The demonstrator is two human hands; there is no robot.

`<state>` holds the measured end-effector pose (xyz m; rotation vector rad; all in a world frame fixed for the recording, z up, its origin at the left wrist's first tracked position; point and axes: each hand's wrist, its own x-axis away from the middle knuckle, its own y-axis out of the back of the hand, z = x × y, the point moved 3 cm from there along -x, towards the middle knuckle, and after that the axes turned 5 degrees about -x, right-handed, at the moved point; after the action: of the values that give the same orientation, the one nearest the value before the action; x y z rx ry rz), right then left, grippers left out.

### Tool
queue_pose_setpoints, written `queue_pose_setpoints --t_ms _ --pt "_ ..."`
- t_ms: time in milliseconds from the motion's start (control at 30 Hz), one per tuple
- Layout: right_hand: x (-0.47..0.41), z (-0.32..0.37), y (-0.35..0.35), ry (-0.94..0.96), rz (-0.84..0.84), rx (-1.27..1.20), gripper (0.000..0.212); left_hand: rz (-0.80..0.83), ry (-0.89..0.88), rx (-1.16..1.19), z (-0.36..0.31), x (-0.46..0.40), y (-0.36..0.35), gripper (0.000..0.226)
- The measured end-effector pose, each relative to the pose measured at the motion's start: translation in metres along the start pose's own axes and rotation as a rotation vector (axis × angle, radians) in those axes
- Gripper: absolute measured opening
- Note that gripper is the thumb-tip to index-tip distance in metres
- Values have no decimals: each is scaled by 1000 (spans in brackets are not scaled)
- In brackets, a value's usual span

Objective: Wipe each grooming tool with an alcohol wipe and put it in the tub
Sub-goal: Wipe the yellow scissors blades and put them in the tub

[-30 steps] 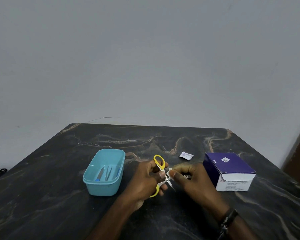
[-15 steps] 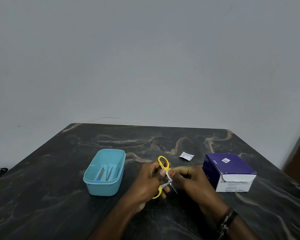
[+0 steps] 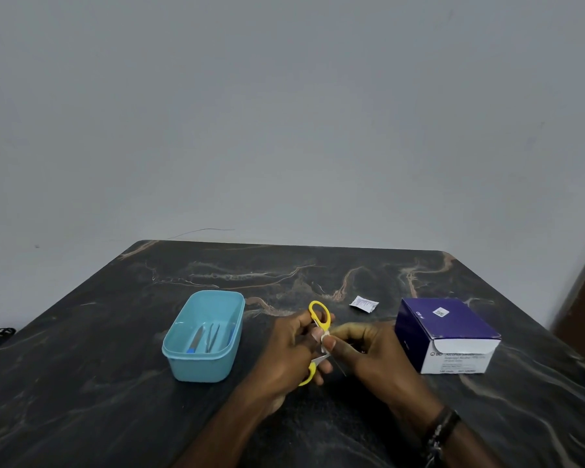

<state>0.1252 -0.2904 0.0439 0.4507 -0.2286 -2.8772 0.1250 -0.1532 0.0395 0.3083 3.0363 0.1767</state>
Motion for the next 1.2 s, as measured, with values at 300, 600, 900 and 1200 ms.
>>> queue_pose_setpoints --t_ms 300,600,900,1200 --pt "-1 -5 0 -83 -38 -49 18 36 12 7 -1 2 -2 23" --pt "-3 -7 -1 -94 61 32 22 -108 -66 28 -11 6 0 21" --pt "-2 -4 -3 -54 -4 -115 24 -158 -122 -59 -9 5 -3 24" --pt "1 0 -1 -131 67 -87 20 -203 -135 -82 -10 7 0 21"
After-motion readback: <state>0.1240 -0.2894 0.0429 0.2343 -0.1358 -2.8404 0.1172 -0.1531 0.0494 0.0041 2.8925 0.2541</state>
